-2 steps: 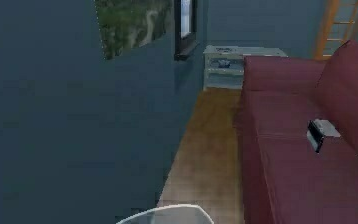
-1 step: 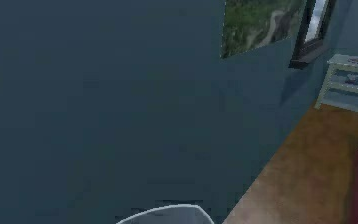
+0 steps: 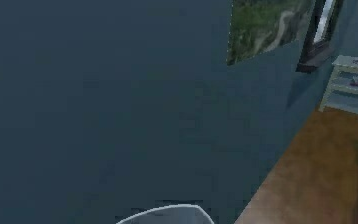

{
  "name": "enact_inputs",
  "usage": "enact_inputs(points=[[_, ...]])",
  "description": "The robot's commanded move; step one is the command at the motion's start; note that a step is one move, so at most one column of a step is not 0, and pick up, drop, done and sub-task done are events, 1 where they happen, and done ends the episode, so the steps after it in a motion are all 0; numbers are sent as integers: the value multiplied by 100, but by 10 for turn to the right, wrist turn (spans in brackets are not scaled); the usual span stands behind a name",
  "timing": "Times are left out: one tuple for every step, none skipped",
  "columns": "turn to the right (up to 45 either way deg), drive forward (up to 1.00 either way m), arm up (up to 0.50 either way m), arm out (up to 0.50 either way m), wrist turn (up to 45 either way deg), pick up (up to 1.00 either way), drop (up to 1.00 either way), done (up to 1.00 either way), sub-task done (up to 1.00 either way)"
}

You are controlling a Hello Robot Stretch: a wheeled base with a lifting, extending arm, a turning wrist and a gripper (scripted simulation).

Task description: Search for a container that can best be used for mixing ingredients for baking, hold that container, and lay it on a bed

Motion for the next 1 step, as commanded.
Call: enact_inputs(points=[[420,0,0,0,0,0,0,0,0]])
